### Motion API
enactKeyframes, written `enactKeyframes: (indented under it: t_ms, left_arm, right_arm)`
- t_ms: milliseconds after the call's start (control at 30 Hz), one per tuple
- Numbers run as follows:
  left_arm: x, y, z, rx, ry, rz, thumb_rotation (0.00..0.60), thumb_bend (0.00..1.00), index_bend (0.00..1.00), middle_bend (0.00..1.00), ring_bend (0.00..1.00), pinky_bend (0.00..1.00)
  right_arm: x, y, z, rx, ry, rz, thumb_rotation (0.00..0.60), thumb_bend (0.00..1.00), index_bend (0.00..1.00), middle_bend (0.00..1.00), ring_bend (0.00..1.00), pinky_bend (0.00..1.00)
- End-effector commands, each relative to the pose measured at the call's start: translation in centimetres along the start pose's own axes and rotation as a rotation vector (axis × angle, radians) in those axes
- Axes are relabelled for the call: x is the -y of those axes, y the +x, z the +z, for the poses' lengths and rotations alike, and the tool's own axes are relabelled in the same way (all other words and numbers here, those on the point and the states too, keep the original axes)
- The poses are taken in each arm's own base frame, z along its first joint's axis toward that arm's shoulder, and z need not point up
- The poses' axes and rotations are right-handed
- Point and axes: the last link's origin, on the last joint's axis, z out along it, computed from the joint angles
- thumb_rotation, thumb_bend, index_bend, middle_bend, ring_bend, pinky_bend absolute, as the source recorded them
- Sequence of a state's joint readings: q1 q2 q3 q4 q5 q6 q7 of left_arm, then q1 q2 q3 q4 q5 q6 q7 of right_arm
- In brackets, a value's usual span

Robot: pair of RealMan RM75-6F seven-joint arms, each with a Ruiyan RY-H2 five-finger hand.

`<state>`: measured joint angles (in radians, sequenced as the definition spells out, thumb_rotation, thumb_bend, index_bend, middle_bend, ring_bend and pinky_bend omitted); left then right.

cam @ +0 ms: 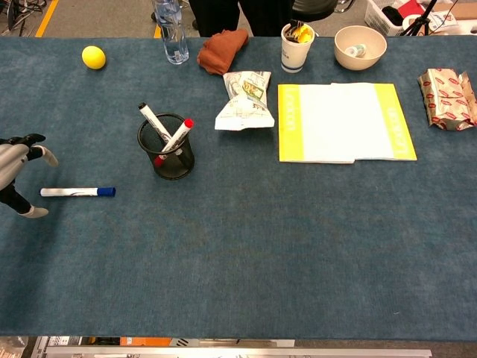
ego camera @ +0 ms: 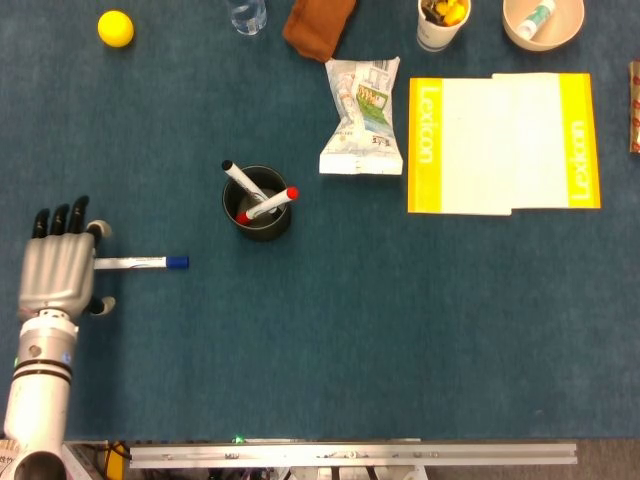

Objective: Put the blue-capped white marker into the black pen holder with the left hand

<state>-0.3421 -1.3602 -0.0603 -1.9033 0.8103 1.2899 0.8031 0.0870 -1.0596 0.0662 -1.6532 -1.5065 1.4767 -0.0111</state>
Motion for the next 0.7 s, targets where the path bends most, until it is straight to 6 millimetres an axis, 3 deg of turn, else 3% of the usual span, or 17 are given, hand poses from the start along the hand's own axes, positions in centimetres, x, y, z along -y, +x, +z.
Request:
enactKeyframes:
  t_ms: [33, 700]
  left_arm:
    - [-0.4, -0.2, 0.3, 0.007, -0.007, 0.016, 0.6, 0.02, 0.27, 0.0, 0.0, 0.0]
    - [-2.0, -0.5, 2.2, 0.014, -0.011, 0.015, 0.6, 0.02, 0.34, 0.0, 0.0, 0.0]
  right_arm:
    - [0.0, 0.0, 0.0, 0.001, 0.0, 0.001, 0.6, 0.12, 0.33, 0.34, 0.3, 0.43]
    - [0.0, -0.3, 0.0, 0.019, -0.001, -0.011, 0.6, 0.12, 0.33, 0.35, 0.3, 0.43]
